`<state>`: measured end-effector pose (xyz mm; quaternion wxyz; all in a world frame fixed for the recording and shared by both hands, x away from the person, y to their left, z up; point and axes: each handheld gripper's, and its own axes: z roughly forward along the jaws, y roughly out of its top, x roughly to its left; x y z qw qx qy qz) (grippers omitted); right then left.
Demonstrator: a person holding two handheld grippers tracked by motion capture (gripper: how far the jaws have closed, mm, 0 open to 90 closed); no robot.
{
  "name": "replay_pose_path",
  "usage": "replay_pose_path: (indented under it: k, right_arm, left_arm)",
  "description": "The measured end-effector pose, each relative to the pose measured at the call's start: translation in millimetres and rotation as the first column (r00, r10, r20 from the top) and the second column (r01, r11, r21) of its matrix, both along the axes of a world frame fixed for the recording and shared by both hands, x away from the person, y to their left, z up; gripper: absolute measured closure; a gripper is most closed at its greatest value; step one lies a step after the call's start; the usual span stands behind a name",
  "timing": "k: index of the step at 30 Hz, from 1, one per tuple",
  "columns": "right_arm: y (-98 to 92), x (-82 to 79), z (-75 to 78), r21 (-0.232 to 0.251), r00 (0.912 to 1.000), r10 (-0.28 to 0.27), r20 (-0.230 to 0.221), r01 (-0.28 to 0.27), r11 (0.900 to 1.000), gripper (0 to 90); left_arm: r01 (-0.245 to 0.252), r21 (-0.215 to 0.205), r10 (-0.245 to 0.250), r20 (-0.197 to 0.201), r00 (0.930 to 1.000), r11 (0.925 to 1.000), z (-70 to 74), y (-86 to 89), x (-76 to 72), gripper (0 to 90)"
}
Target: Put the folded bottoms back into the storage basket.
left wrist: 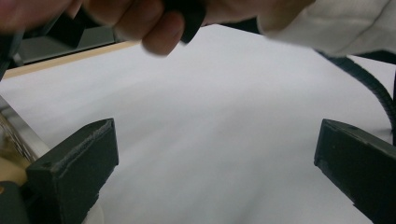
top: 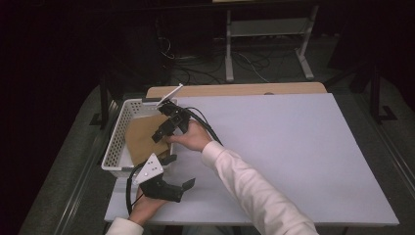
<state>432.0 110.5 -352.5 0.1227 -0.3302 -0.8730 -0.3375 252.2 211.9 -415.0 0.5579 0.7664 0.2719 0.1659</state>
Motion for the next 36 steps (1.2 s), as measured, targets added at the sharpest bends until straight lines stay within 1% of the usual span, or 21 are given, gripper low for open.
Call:
replay_pose_path:
  k: [3,6,9,12,14,19,23,29,31,36]
  right_arm:
    - [-6.1,-1.9,5.2,-0.015,0.9990,0.035,0.028,-0.035,0.999,28.0]
    - [-10.9,-4.5,7.7,-0.044,0.9949,0.072,0.071,-0.069,0.997,15.2]
    - [-16.6,-6.7,8.5,-0.046,0.9909,0.092,0.098,-0.088,0.995,12.1]
    - [-22.1,-8.1,8.5,-0.034,0.9888,0.090,0.119,-0.086,0.996,5.4]
    - [-25.6,-8.7,8.7,-0.028,0.9867,0.089,0.136,-0.086,0.996,2.9]
    - [-34.9,-10.7,9.6,-0.015,0.9823,0.082,0.169,-0.080,0.997,0.2]
    - [-42.7,-11.8,10.6,0.004,0.9794,0.077,0.187,-0.079,0.997,0.0]
    - [-53.4,-12.9,10.9,0.004,0.9785,0.069,0.194,-0.071,0.997,0.0]
    - [-58.1,-13.1,10.9,0.014,0.9775,0.061,0.202,-0.065,0.998,0.0]
    - [-67.7,-13.1,10.9,0.022,0.9775,0.053,0.204,-0.058,0.998,0.0]
  left_arm:
    - [0.002,0.002,-0.002,0.002,1.0000,1.0000,0.0,-0.2,0.0,0.1]
    - [0.001,0.002,-0.001,0.000,1.0000,1.0000,-0.3,-0.3,0.1,0.1]
    - [0.001,0.003,-0.001,0.001,1.0000,1.0000,-0.2,-0.2,0.1,0.1]
    - [0.002,0.005,-0.002,0.003,1.0000,1.0000,-0.2,-0.2,0.2,0.1]
    - [0.001,0.004,-0.001,0.003,1.0000,1.0000,-0.3,-0.3,0.2,0.1]
    - [0.000,0.005,0.000,0.002,1.0000,1.0000,-0.3,-0.2,0.2,0.1]
    - [-0.001,0.007,0.001,-0.001,1.0000,1.0000,-0.5,-0.5,0.1,0.1]
    - [-0.001,0.008,0.001,0.000,1.0000,1.0000,-0.7,-0.5,0.4,0.1]
    - [-0.001,0.008,0.001,0.001,1.0000,1.0000,-0.7,-0.5,0.4,0.1]
    - [-0.001,0.009,0.001,0.000,1.0000,1.0000,-0.7,-0.7,0.3,0.1]
